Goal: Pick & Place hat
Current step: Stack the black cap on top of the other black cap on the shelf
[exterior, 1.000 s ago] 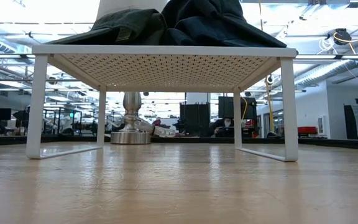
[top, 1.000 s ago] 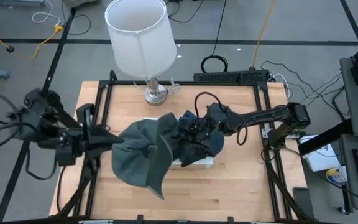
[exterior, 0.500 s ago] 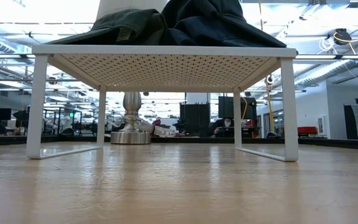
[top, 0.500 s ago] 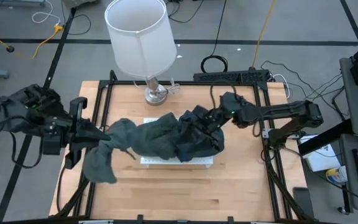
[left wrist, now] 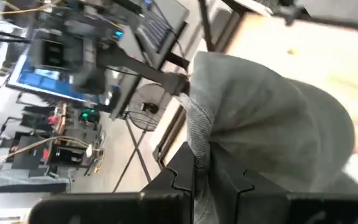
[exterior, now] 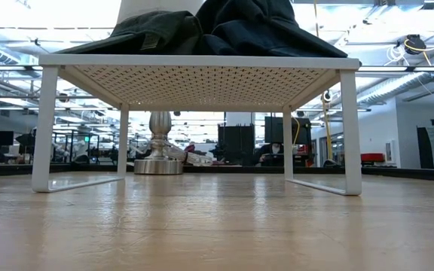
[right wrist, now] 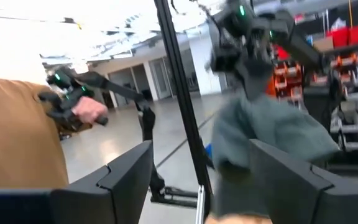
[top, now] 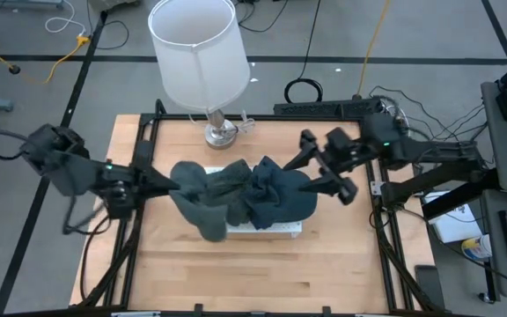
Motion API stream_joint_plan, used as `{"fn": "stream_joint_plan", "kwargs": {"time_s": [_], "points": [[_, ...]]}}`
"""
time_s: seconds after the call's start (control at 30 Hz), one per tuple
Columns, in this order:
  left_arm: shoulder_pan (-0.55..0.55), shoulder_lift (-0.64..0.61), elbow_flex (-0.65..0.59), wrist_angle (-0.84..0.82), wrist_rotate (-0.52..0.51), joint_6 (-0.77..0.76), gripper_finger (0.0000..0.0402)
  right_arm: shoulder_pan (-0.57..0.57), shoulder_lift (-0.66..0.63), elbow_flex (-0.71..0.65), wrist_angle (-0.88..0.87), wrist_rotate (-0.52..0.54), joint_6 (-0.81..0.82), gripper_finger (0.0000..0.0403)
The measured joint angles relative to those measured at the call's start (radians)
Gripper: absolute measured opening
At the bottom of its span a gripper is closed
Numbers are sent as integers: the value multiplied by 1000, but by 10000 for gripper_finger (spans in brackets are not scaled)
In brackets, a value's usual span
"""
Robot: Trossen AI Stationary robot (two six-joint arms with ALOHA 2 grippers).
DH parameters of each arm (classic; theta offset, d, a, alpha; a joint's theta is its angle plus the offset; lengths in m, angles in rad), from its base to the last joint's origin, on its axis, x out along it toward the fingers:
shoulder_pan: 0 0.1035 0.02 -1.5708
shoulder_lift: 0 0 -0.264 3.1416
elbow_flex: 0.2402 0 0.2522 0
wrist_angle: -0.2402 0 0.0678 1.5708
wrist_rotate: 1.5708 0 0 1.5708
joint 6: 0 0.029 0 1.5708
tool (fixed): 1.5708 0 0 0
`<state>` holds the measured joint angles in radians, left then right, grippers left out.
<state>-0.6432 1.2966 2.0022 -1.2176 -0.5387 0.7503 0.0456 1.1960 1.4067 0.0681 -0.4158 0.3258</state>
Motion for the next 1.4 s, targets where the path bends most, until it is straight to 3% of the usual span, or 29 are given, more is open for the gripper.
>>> {"fn": "stream_joint_plan", "kwargs": {"time_s": [0.23,0.43,0.83,1.1,1.23,1.4], "points": [[82,43,0,-112,104,95,22,0,-79,0,1,1,0,254],[119,65,0,-218,130,211,22,0,-129,0,0,3,-66,254],[304,116,0,-318,228,469,22,0,-186,0,-52,53,-103,254],[350,111,-1,-331,274,448,22,0,-194,0,-109,53,-103,254],[334,85,0,-358,235,447,22,0,-200,-1,-133,76,-103,254],[340,75,0,-354,115,588,22,0,-212,-1,-168,136,-113,254]]}}
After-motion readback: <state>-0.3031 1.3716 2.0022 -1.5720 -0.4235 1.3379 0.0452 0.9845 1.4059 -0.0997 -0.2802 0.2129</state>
